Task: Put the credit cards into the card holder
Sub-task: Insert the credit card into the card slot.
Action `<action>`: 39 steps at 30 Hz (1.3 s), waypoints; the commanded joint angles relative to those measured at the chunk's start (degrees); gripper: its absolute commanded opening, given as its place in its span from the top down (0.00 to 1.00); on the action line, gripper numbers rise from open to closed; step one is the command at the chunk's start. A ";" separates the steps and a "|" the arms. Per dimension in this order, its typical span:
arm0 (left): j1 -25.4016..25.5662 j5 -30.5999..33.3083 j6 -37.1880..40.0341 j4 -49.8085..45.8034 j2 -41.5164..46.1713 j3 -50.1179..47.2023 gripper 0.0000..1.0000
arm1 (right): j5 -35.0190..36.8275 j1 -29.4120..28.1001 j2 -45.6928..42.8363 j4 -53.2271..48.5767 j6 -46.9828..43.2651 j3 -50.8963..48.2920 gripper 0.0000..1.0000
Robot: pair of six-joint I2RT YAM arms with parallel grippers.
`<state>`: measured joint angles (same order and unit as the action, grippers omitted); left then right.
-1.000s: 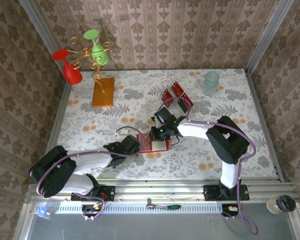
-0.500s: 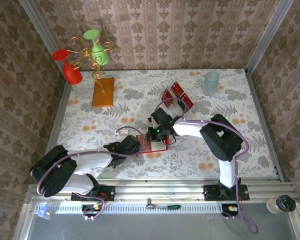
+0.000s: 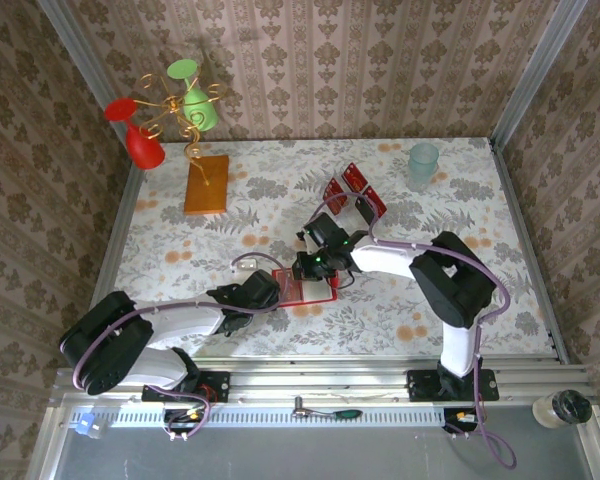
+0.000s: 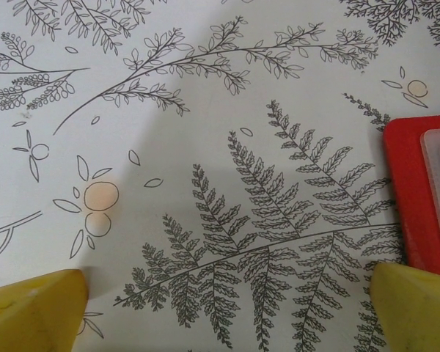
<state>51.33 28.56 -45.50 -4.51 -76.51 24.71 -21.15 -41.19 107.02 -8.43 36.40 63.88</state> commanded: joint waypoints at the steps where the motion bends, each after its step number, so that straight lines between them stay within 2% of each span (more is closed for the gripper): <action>1: -0.26 1.66 -1.49 -3.94 0.63 -0.65 0.00 | 1.01 -0.28 -2.21 -1.27 0.77 -2.02 0.92; 11: -0.17 4.66 -4.07 -9.08 0.84 0.43 0.01 | 0.78 -1.81 -1.89 0.57 1.63 -5.24 0.93; 22: -0.20 3.81 -3.16 -7.50 0.22 0.78 0.01 | 0.58 -3.04 0.50 1.95 2.97 -4.60 0.93; 28: -0.35 3.71 -1.73 -9.03 2.80 1.81 0.00 | 0.11 -3.08 -1.68 -0.10 2.30 -2.35 0.93; 31: -0.32 3.25 -1.24 -9.94 6.02 2.42 0.00 | 0.46 -2.50 -4.13 -2.19 1.46 -1.07 0.91; 35: -0.26 1.49 -0.09 -10.43 9.96 3.99 0.00 | 1.39 0.18 -7.11 -4.99 -0.14 -1.01 0.83; 39: 0.60 0.28 0.50 -10.45 10.21 6.97 0.00 | 1.71 3.77 -8.10 -7.43 -2.07 -1.46 0.80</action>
<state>51.40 29.76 -46.50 -13.56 -66.61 29.15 -20.93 -39.57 100.18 -11.44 36.56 61.58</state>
